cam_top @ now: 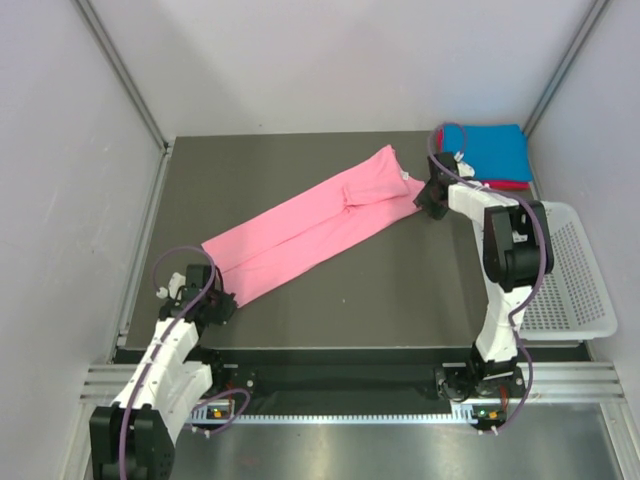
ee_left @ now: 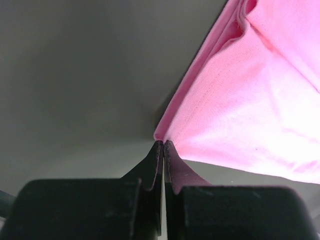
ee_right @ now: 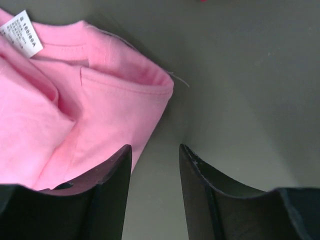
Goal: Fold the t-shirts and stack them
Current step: Fold the tshirt
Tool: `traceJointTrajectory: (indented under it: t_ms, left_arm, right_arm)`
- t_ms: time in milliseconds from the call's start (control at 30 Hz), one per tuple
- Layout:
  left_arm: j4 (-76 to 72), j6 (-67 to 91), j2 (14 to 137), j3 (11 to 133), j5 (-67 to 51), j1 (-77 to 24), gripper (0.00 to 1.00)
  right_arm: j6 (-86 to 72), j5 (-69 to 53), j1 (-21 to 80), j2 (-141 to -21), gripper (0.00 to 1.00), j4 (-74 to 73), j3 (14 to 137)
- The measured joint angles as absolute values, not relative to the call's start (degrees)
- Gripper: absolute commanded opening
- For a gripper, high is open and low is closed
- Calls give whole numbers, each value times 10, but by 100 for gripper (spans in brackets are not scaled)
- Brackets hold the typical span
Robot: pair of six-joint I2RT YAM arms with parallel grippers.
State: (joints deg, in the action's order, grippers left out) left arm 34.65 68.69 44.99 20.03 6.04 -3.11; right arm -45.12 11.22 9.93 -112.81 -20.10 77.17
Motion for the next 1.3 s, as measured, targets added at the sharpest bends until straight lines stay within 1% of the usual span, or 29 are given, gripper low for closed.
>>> traceJointTrajectory:
  t_ms: [200, 300, 400, 433, 467, 500, 600, 667, 700, 733, 767, 867, 1000, 1067, 1100, 1200, 1300]
  left_arm:
    - [352, 687, 435, 200, 61, -31, 0]
    - [358, 687, 425, 200, 61, -31, 0]
    - [363, 687, 419, 200, 61, -31, 0]
    - [364, 687, 418, 200, 61, -31, 0]
    - [365, 687, 417, 200, 61, -31, 0]
    - [367, 687, 417, 200, 61, -31, 0]
    - [373, 687, 410, 198, 60, -32, 0]
    - [376, 687, 399, 194, 56, -35, 0]
    - [377, 686, 393, 190, 51, -36, 2]
    - [377, 683, 389, 188, 45, -36, 12]
    - [377, 679, 387, 186, 33, -36, 17]
    - [382, 662, 383, 187, 2, -40, 23]
    - [426, 640, 370, 218, -1, -44, 29]
    - [441, 628, 359, 249, 6, -44, 38]
    - [445, 622, 355, 265, 9, -44, 40]
    - [435, 599, 350, 303, 11, -44, 41]
    - [415, 571, 365, 315, 7, -44, 41]
  right_arm:
    - [-453, 131, 98, -1146, 40, -183, 783]
    - [-453, 137, 96, -1162, 36, -177, 799]
    - [-452, 143, 95, -1173, 27, -168, 810]
    - [-452, 146, 94, -1175, 18, -167, 812]
    - [-451, 149, 93, -1177, 14, -167, 814]
    - [-450, 152, 93, -1178, 8, -166, 814]
    - [-449, 159, 91, -1178, 0, -167, 815]
    - [-444, 161, 91, -1180, 0, -170, 820]
    - [-439, 161, 91, -1184, 0, -172, 828]
    - [-435, 161, 91, -1189, 0, -172, 837]
    - [-430, 160, 91, -1196, 0, -173, 849]
    - [-418, 160, 90, -1220, 0, -173, 884]
    - [-401, 157, 84, -1251, 0, -177, 928]
    - [-394, 154, 80, -1269, 1, -177, 954]
    - [-390, 152, 79, -1276, 2, -180, 966]
    - [-378, 142, 73, -1305, 2, -184, 1011]
    - [-370, 129, 67, -1337, 2, -185, 1059]
